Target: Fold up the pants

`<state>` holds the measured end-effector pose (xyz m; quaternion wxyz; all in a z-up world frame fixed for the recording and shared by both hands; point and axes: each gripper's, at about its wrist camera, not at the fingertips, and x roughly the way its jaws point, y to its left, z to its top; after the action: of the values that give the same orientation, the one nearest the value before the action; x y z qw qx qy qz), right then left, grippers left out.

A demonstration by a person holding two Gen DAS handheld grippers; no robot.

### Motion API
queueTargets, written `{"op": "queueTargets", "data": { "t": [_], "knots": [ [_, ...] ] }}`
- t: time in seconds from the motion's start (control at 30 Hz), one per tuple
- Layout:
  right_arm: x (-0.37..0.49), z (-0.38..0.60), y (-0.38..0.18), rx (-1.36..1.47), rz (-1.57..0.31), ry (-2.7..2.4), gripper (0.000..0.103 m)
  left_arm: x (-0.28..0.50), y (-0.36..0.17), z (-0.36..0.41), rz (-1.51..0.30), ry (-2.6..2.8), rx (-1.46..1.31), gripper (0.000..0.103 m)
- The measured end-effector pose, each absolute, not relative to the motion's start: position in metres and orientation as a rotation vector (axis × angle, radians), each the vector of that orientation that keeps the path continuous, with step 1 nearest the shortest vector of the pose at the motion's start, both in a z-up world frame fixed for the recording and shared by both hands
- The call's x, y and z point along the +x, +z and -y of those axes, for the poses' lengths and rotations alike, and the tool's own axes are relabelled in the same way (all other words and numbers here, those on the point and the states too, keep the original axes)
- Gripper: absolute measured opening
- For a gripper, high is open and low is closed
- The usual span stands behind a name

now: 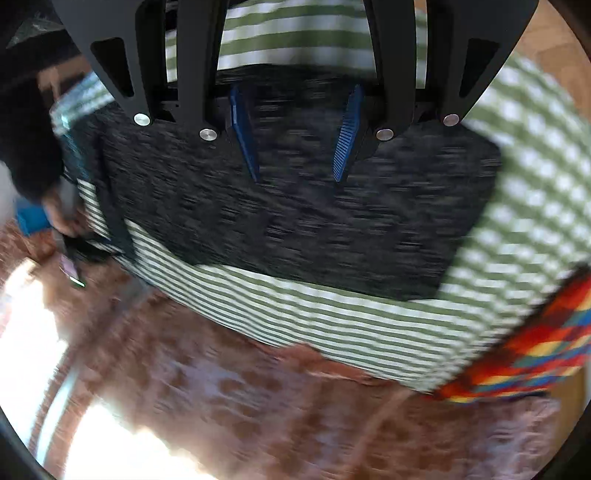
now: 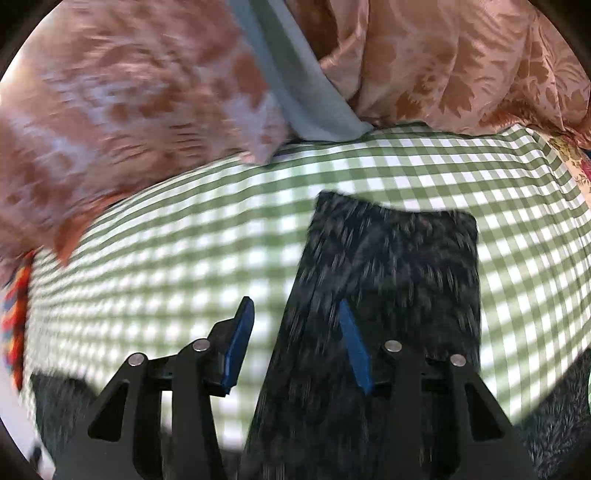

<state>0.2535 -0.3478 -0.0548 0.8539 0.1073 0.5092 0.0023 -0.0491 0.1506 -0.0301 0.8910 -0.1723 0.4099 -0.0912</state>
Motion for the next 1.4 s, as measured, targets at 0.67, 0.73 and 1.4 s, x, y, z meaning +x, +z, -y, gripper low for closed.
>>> {"op": "queueTargets", "data": {
  "t": [0.67,0.73,1.4],
  "knots": [
    [0.217,0.425,0.012,0.298,-0.920,0.002,0.006,0.011,-0.040,0.001,-0.905,-0.631,-0.232,0.041],
    [0.192,0.438,0.034,0.332,-0.872,0.011,0.006,0.011,-0.039,0.025,-0.911,-0.692,-0.195,0.041],
    [-0.034,0.628,-0.032,0.752,-0.875,-0.265,0.006,-0.005,-0.073,0.122,-1.088,-1.017,-0.066,0.047]
  ]
}}
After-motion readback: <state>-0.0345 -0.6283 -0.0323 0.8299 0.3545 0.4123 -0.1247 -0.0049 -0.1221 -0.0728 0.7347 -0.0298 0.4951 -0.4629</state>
